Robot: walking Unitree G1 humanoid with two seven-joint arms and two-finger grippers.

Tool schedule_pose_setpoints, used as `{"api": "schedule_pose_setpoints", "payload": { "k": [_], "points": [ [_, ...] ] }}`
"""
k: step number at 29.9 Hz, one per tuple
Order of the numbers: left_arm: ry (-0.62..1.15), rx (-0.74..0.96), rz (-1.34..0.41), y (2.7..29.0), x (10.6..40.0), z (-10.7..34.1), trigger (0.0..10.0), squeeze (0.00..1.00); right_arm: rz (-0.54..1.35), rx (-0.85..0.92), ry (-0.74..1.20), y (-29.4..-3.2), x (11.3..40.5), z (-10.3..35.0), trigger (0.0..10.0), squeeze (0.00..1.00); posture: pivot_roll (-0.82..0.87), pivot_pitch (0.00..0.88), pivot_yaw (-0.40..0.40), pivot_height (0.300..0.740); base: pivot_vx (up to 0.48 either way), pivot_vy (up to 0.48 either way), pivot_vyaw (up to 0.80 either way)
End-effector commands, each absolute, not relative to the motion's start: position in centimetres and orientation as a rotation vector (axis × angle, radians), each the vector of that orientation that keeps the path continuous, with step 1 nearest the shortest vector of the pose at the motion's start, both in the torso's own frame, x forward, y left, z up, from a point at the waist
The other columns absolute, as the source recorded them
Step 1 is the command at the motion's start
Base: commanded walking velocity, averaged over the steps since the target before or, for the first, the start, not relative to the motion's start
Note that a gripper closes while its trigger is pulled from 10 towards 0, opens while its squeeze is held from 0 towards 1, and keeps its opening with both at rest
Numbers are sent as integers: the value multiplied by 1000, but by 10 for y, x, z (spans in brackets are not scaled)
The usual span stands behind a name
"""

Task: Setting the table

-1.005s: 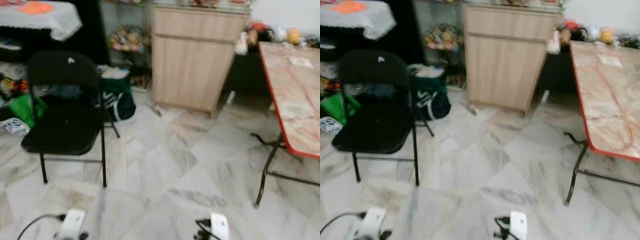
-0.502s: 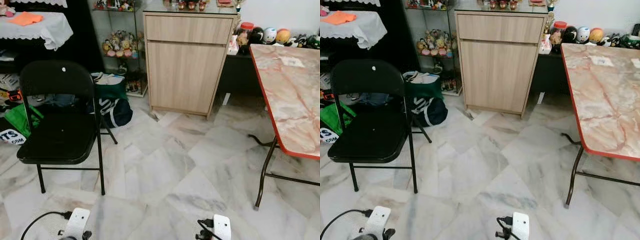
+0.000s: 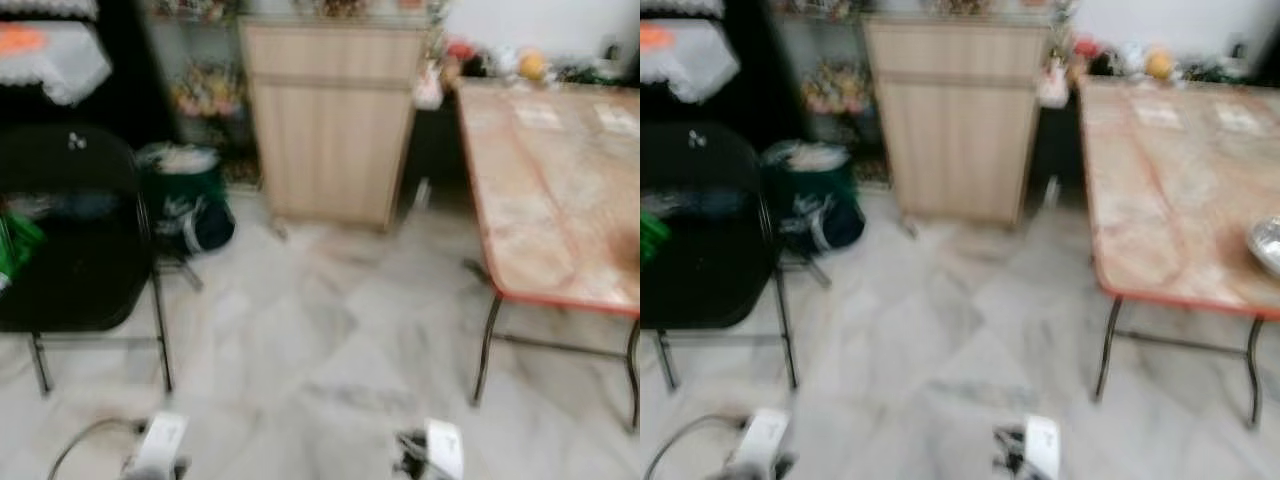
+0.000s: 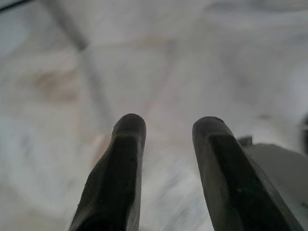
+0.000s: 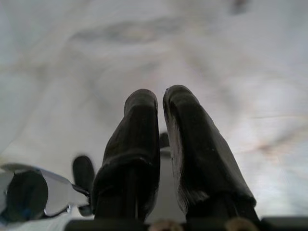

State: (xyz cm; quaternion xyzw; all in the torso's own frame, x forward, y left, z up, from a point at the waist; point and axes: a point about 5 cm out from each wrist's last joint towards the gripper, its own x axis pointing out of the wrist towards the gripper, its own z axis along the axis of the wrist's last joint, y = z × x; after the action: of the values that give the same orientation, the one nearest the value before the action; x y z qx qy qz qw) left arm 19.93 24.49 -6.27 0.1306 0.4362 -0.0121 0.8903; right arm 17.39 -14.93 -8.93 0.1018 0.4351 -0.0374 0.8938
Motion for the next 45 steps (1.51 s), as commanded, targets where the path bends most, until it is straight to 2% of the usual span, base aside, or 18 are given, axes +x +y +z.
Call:
{"api": "schedule_pose_setpoints", "payload": {
  "k": [1,13,45],
  "points": [
    [931,288,-15,253,192,-64,10000,0,-58,226,910,-138,172,-90,10000,0,190,0,-11,740,0,-420,-625],
    [927,299,-13,256,195,-62,10000,0,-100,264,863,-136,179,-86,10000,0,199,0,19,740,0,-439,-48],
    [938,271,1,254,191,-65,10000,0,-113,257,869,-148,174,-88,10000,0,167,26,-2,740,0,-438,0]
  ]
}}
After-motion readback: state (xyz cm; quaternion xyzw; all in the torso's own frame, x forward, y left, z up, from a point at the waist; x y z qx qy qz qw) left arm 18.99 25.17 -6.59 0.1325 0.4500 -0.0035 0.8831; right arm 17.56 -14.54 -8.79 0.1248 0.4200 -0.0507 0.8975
